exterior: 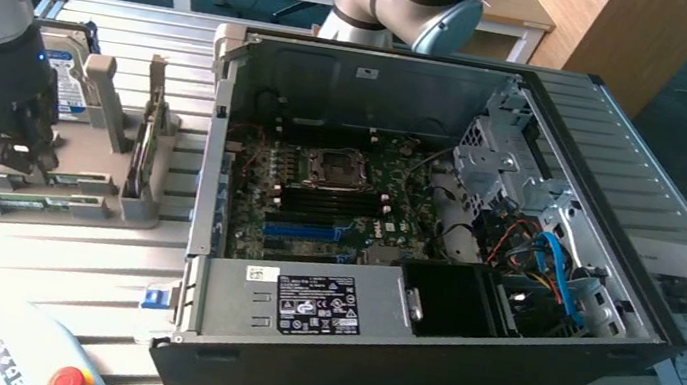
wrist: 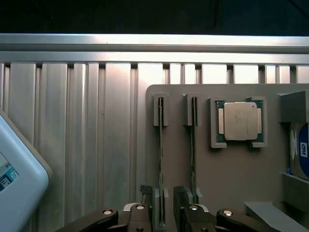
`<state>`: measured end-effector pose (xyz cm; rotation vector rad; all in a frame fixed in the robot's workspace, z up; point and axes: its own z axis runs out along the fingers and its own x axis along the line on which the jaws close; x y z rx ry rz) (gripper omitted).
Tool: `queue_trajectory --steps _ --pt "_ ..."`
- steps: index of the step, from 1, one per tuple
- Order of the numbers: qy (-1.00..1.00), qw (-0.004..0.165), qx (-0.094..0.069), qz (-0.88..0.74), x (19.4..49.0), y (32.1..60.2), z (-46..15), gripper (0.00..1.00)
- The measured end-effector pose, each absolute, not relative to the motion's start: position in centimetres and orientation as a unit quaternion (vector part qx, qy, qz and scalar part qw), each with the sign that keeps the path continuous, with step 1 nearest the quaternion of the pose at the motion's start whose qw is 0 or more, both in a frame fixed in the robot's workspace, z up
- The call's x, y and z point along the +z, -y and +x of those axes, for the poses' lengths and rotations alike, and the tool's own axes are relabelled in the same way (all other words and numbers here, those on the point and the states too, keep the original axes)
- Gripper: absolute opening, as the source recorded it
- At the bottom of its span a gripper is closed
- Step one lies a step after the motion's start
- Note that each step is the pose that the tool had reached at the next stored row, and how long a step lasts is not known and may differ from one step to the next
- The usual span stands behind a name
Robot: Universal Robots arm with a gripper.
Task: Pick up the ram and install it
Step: 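Pick up the ram and move it above insertion slot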
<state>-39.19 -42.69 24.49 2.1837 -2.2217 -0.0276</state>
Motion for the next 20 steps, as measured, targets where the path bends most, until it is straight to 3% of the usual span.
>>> queue_trajectory --steps 20 --pt "0.713 0.013 -0.009 0.701 22.0 42.8 -39.2 0.31"
